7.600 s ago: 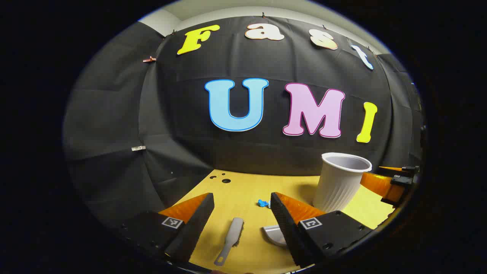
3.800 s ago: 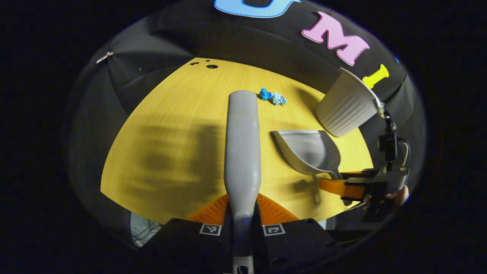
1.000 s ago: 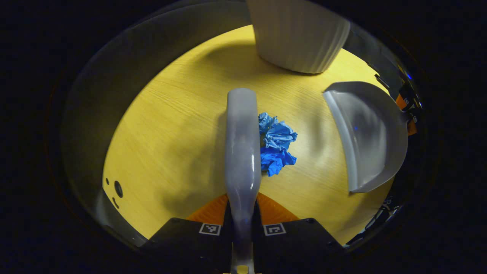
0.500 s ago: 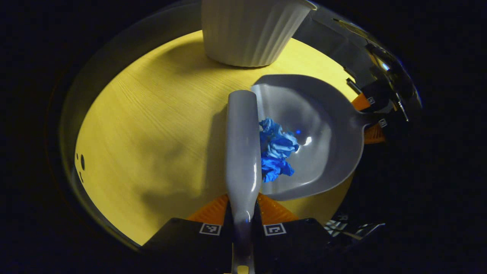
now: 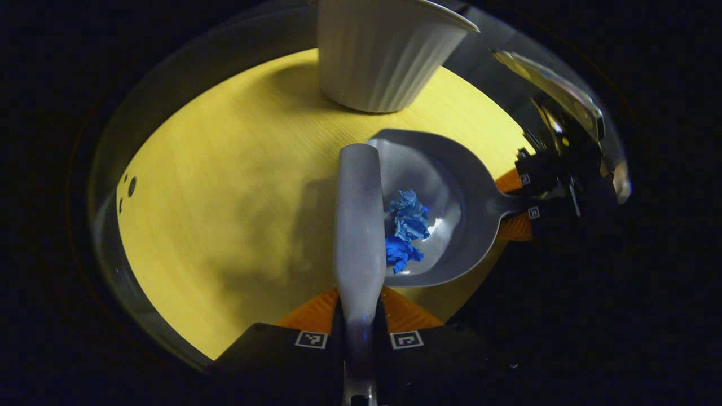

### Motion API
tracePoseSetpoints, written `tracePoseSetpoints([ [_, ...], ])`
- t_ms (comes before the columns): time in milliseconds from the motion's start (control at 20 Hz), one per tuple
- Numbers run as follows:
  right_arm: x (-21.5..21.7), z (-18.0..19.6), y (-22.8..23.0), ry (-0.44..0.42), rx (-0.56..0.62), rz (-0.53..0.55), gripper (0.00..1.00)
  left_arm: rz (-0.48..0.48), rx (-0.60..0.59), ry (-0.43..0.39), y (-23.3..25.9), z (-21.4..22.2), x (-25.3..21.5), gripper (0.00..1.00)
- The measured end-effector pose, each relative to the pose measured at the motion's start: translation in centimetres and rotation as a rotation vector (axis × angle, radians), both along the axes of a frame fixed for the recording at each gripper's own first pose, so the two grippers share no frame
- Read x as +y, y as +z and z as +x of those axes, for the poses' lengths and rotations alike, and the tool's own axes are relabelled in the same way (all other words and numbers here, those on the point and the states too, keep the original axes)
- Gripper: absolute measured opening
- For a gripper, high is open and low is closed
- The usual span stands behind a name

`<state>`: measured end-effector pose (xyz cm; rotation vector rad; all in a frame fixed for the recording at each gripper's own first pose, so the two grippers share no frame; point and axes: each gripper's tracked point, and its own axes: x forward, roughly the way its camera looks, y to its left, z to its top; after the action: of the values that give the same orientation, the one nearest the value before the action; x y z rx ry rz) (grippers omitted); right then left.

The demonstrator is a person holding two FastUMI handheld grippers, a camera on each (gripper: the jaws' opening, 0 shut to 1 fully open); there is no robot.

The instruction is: Pick up the small broom and dustpan from the desktop, sweep the trash into the dustpan with the broom, and then empty the trash into the garbage bin.

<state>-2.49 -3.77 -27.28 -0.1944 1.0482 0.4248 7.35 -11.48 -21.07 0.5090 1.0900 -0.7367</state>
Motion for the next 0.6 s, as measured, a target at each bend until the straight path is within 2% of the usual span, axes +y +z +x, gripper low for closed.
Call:
tracePoseSetpoints([
  [150,0.2,-0.2,0.2,0.013,-0.005,0.025,0.33,-0.060,-0.062,0.118,2.0,-0.5,0.5,0.26],
  [350,-0.2,-0.4,0.9,-0.006,-0.029,0.004,0.33,-0.114,-0.154,0.215,3.0,-1.6,2.9,0.26],
  [450,-0.3,-1.0,1.6,-0.023,-0.016,0.005,0.33,-0.130,-0.175,0.241,2.4,-2.7,4.7,0.26],
  [600,-1.4,-0.9,3.4,0.017,-0.034,-0.042,0.33,-0.142,-0.186,0.238,-1.3,-3.1,7.7,0.26],
])
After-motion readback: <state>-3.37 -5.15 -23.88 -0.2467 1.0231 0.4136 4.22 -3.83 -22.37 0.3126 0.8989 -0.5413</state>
